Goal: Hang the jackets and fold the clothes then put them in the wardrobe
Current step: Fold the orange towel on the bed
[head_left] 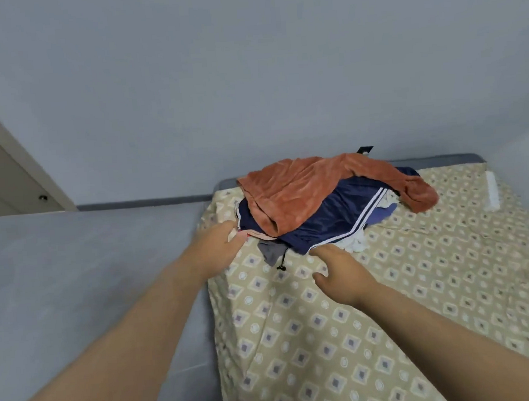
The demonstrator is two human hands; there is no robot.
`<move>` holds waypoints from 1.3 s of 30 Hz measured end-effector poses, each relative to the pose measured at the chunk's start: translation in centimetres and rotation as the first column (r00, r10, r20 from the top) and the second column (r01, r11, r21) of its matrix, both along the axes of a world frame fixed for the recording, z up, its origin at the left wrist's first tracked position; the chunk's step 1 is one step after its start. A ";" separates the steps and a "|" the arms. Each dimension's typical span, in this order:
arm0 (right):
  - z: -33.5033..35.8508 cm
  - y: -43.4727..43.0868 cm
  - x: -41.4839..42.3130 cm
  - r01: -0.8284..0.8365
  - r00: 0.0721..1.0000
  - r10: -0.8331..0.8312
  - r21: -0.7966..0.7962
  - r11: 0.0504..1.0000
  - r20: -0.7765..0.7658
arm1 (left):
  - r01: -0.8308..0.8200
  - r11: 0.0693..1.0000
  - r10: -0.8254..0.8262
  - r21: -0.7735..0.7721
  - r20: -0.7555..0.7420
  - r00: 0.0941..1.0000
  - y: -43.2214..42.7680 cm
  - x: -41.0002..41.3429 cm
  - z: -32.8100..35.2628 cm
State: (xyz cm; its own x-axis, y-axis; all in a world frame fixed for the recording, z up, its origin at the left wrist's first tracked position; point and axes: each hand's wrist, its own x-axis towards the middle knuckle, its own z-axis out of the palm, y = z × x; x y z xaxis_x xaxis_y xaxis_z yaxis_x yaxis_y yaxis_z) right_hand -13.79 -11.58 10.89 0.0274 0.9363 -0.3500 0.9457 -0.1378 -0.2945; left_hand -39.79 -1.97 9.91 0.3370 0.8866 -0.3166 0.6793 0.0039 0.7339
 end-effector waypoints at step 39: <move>-8.2 -14.6 6.7 -0.200 0.560 -0.010 -0.146 0.969 -0.829 | -0.415 0.910 0.402 0.001 0.239 0.884 -26.6 10.7 -21.6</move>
State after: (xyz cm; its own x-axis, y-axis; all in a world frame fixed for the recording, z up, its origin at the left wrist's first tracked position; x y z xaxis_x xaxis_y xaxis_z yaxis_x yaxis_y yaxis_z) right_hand -7.10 -26.14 2.68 -0.4530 0.8206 -0.3484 0.3198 -0.2152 -0.9227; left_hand -29.11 -28.58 -11.69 -0.0010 0.9741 -0.2260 0.4394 0.2034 0.8750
